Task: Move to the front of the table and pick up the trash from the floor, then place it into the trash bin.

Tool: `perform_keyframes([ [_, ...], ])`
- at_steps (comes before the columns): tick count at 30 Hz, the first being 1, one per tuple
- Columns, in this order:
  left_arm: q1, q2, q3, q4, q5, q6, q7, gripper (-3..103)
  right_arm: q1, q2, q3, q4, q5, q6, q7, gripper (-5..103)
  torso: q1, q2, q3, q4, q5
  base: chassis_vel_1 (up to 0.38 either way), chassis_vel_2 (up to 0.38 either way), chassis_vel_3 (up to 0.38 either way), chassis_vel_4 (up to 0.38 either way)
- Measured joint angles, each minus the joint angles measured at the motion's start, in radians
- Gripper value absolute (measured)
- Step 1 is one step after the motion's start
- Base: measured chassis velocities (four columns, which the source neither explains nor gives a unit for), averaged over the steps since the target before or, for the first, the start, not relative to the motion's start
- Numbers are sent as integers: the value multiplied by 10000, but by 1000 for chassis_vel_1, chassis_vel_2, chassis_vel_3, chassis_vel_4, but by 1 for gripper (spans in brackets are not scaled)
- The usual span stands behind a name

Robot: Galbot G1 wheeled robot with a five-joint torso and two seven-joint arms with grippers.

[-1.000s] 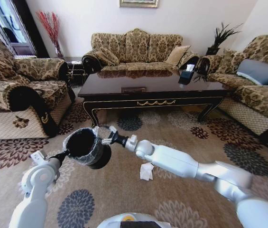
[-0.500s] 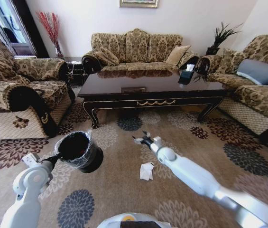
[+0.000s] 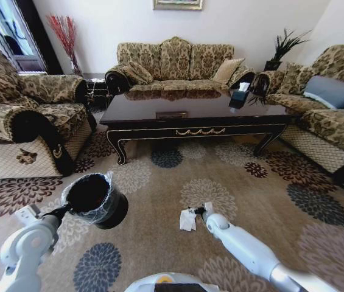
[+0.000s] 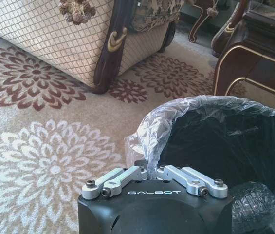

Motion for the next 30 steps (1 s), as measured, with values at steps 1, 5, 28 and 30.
perform_keyframes([
  [1,21,-31,5,-39,-2,0,7,3,-75,60,27,-286,-115,260,-237,100,0,0,0,0,-1,0,0,0,0],
  [5,23,-120,85,-78,39,1,-9,3,-149,199,141,-952,-713,962,-990,100,0,0,2,-2,-2,0,0,0,0],
  [28,-296,-72,339,397,237,3,33,3,360,389,3,-609,-11,1568,-1357,100,1,0,2,0,-3,0,0,0,0],
  [30,-309,-51,340,403,236,2,37,3,273,382,3,-501,129,1486,-1219,100,1,0,2,-1,-2,0,0,0,0],
])
